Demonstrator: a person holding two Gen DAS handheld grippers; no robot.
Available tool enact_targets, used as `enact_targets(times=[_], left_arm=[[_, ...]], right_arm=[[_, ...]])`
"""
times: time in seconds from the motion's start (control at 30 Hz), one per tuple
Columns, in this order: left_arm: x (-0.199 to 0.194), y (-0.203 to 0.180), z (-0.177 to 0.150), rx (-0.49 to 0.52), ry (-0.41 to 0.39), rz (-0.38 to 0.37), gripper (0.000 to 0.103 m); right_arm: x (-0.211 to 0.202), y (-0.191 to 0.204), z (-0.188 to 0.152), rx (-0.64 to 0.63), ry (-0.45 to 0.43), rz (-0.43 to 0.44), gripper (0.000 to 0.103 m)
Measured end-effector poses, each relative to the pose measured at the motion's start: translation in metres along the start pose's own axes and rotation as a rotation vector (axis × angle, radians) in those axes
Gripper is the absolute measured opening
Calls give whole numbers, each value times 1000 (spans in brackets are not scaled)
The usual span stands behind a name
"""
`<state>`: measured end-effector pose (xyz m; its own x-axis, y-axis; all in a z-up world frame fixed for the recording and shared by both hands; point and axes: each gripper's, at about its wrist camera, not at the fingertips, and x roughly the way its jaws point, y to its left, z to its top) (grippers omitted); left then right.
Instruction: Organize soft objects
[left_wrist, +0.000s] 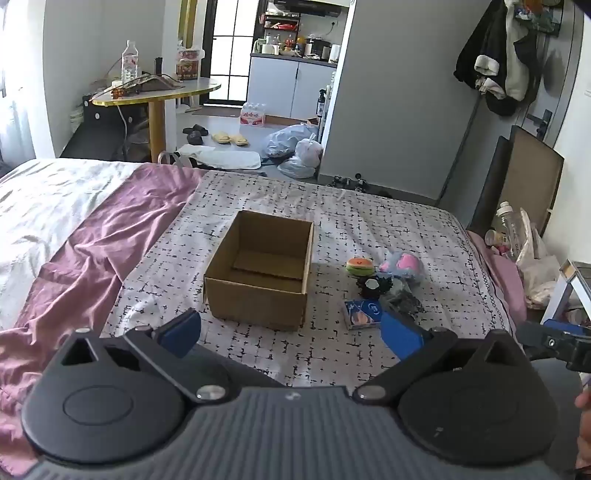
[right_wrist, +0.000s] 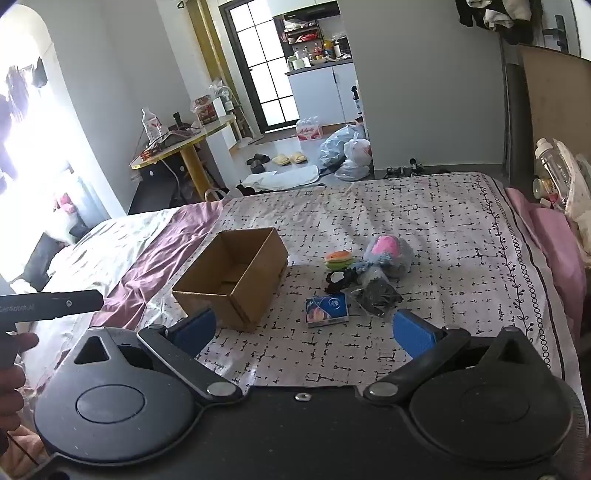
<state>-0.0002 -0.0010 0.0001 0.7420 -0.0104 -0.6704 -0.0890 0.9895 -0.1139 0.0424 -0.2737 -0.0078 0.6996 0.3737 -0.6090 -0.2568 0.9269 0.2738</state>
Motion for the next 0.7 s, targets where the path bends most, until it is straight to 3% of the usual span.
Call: enact_targets(times=[0.7], left_arm=[[1,-1,-5,-11,7,-19,103]], right_arm=[[2,2,-3,-4,3,-10,103]])
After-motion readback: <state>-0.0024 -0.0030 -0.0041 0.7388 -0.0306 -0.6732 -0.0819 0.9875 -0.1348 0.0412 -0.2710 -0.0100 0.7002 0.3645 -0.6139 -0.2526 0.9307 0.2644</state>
